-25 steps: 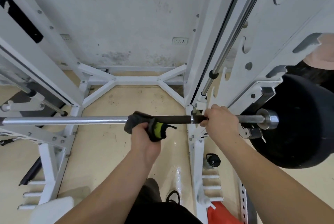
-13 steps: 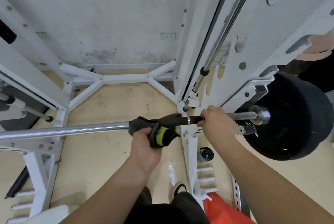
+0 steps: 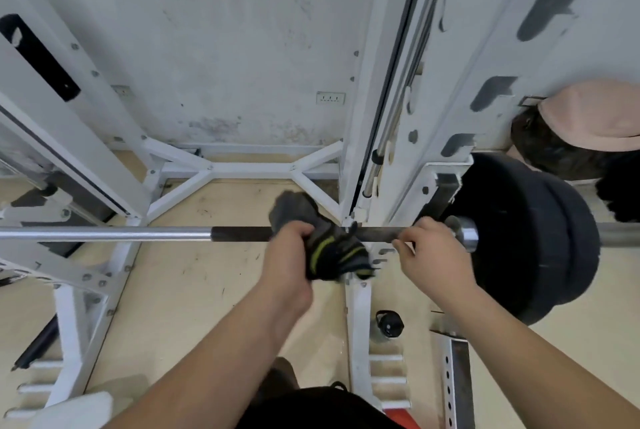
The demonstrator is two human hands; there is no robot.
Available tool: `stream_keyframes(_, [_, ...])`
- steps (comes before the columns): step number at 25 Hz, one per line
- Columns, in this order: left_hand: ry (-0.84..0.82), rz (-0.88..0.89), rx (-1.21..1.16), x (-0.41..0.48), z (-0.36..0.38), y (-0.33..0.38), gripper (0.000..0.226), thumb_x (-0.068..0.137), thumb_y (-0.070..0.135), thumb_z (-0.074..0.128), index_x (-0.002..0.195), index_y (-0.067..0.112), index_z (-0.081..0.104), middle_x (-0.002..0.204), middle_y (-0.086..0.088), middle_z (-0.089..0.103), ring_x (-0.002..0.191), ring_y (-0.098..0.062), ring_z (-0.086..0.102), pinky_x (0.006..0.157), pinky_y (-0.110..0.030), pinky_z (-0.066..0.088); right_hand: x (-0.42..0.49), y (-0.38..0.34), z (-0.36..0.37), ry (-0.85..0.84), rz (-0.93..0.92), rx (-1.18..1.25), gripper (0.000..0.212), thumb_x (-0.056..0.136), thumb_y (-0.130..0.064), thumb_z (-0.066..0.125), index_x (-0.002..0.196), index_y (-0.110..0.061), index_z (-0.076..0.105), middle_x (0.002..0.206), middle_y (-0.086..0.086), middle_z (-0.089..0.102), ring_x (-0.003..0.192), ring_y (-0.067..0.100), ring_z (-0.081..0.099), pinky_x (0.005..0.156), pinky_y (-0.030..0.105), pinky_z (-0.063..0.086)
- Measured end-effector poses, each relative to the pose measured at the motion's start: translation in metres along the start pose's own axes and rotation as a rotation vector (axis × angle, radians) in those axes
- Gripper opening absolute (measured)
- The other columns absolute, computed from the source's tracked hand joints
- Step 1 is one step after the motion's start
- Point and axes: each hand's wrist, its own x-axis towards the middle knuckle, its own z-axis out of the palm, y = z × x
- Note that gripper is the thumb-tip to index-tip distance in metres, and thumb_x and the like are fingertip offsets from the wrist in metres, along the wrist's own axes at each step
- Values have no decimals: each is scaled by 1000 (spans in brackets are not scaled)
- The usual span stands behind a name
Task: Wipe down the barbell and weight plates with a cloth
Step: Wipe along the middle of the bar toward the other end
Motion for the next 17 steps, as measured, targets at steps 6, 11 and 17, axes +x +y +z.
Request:
stream_keyframes(6, [-28,778,1516,30,5,7,17,85,35,53,83,19,52,75,0,65,76,-24,64,69,-40,55,-7,39,-6,-165,-11,52,31,91,-25,72,122,-21,72,126,-7,60,117,18,56,83,31,51])
stream_keyframes(11, [-67,899,1833,52,15,-18,16,87,30,58,97,18,52,96,-4,69,86,-32,64,76,-41,48,-6,63,-7,-176,53,367,35,82,-18,85,117,-22,77,103,-15,65,101,13,63,85,22,46])
stream_keyframes(17, [-437,987,1814,58,89,-73,38,84,18,62,121,12,62,117,-7,68,106,-32,64,95,-42,48,-3,65,-5,-138,94,479,23,69,-13,93,88,-14,81,88,-15,63,91,16,63,80,30,53])
